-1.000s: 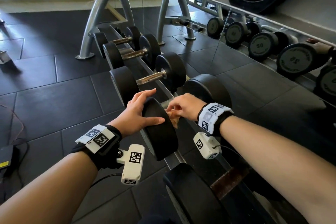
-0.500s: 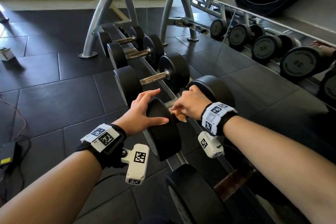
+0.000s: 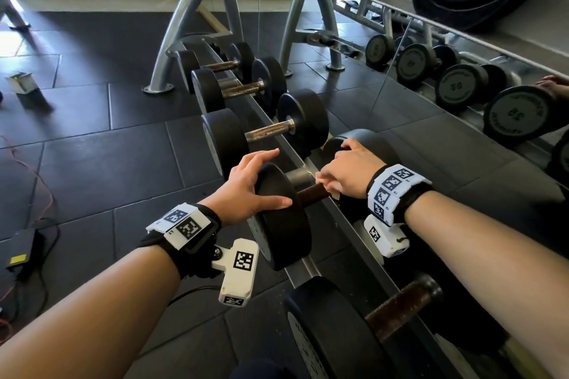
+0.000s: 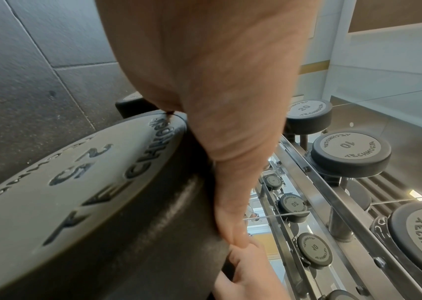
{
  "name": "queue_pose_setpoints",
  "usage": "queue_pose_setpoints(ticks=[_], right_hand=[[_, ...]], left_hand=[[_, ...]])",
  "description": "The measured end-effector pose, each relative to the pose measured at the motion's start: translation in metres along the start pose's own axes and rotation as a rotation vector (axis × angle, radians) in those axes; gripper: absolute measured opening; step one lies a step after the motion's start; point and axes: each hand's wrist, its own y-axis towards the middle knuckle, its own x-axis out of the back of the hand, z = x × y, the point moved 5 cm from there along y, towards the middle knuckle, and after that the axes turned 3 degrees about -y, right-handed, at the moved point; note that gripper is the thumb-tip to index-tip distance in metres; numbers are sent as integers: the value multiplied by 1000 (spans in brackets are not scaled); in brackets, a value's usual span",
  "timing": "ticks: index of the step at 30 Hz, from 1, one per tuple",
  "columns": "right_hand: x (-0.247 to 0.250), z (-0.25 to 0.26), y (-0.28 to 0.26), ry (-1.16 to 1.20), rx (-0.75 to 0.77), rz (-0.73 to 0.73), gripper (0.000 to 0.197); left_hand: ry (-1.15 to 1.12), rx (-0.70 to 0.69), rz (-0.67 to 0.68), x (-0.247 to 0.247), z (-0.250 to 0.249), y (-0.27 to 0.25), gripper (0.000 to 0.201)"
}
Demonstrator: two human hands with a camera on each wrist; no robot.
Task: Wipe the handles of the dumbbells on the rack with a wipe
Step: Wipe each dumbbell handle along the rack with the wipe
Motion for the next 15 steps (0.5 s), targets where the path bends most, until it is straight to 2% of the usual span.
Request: queue_pose_setpoints(ticks=[5, 8, 11, 15], right_hand=[[6, 9, 8, 36, -48, -91, 23], [4, 31, 15, 142, 7, -107, 24], [3, 29, 13, 14, 2, -118, 25], [2, 1, 2, -124, -120, -47, 22]], left_hand=[[1, 29, 24, 1, -3, 1, 96], [-6, 47, 27, 1, -2, 1, 96], [-16, 53, 26, 1, -2, 1, 96], [-16, 54, 30, 1, -1, 1, 97]])
